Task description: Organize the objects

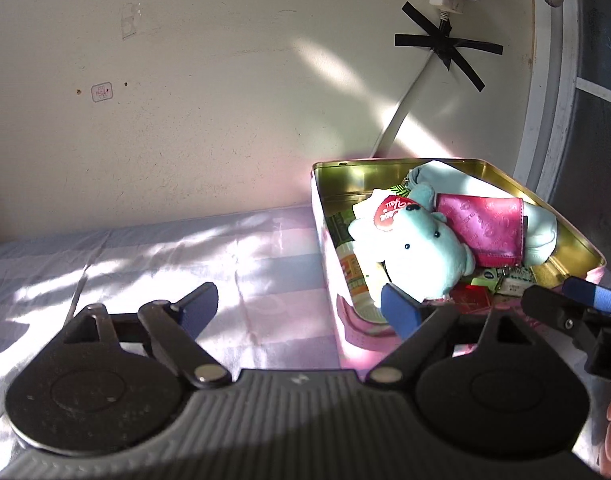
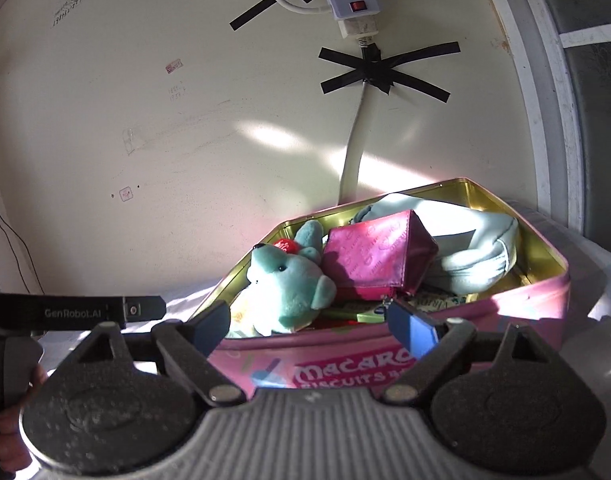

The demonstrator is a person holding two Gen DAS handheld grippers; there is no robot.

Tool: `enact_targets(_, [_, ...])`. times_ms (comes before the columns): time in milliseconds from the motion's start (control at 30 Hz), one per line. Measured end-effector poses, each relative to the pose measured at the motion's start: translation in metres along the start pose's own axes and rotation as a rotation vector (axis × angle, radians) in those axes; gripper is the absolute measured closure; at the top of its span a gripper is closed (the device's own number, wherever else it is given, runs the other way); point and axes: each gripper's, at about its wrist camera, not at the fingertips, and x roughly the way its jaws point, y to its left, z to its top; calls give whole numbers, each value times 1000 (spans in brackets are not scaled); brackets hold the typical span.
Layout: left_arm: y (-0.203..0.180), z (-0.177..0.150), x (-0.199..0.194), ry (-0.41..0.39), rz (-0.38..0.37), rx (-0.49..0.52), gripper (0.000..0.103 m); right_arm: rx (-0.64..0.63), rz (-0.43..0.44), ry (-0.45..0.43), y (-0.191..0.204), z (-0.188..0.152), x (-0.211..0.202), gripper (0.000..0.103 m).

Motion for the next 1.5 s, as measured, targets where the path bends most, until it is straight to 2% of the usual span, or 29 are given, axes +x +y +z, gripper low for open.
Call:
enact_targets(233, [3, -23, -19, -1, 16, -5, 12, 46, -21, -9, 1, -3, -22, 14])
enact_targets(300, [4, -28, -24, -2, 17, -6, 8, 47, -24, -17, 5, -4, -27, 14])
enact_targets(433, [4, -38, -33, -8, 23, -6, 5, 44, -32, -32, 13, -8, -35, 5])
enact_targets(567, [4, -45, -38, -5, 21, -6, 0, 35, -32, -32, 21, -11, -39, 3])
enact_targets(800, [3, -51, -38, 13, 33, 0, 0, 31, -33, -27, 26, -14, -41, 1])
enact_targets(1500, [4, -51, -47, -28, 106, 4, 0, 27, -24, -22, 29, -15, -43, 1])
